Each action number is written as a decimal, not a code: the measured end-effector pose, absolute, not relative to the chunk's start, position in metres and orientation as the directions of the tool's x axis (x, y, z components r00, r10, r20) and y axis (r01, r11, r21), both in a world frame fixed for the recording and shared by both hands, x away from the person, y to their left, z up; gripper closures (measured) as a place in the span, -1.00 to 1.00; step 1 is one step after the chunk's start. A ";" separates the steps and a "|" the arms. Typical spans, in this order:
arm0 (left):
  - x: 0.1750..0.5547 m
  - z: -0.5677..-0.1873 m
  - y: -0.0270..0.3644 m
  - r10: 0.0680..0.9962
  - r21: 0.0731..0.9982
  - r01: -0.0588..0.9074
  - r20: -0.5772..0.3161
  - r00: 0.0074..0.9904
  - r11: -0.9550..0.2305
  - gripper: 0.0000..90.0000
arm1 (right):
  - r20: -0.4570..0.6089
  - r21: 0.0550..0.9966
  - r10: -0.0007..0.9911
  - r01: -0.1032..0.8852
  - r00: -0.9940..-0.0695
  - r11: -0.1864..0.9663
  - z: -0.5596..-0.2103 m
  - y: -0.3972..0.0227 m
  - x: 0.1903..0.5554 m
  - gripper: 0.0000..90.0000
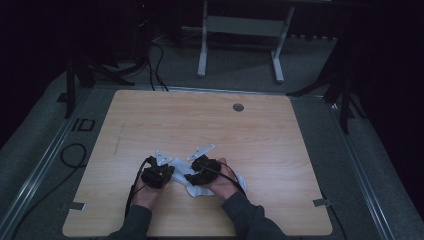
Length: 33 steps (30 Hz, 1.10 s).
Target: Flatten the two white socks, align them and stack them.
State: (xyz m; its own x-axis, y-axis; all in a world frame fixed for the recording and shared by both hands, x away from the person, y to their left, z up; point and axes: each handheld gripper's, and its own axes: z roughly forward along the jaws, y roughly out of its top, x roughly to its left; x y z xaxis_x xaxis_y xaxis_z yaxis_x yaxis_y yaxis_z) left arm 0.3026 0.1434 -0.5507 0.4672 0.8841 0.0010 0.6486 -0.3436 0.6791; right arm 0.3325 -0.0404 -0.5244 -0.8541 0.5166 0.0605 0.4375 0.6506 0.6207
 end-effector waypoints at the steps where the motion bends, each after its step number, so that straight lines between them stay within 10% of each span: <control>1: 0.302 -0.551 0.144 0.884 0.678 0.649 0.001 0.468 -0.345 0.97 | 0.060 0.630 0.523 0.439 -0.850 0.641 -0.519 -0.046 0.332 0.22; 21: 0.299 -0.551 0.144 0.888 0.676 0.653 0.003 0.460 -0.341 0.97 | 0.059 0.608 0.705 0.585 -0.707 0.536 -0.515 -0.169 0.329 0.31; 26: 0.299 -0.550 0.145 0.887 0.675 0.655 -0.001 0.461 -0.339 0.97 | 0.041 0.604 0.712 0.586 -0.701 0.541 -0.520 -0.172 0.328 0.96; 33: 0.299 -0.551 0.145 0.888 0.676 0.658 -0.010 0.460 -0.333 0.97 | 0.059 0.650 0.730 0.582 -0.681 0.489 -0.507 -0.192 0.321 0.97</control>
State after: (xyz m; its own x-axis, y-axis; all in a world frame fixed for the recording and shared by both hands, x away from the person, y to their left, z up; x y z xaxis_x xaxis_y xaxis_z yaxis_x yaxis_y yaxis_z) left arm 0.2989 0.1452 -0.5508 0.4597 0.8880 -0.0102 0.6576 -0.3326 0.6760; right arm 0.3206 -0.1922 -0.5066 -0.6807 0.7301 0.0595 0.5818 0.4895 0.6495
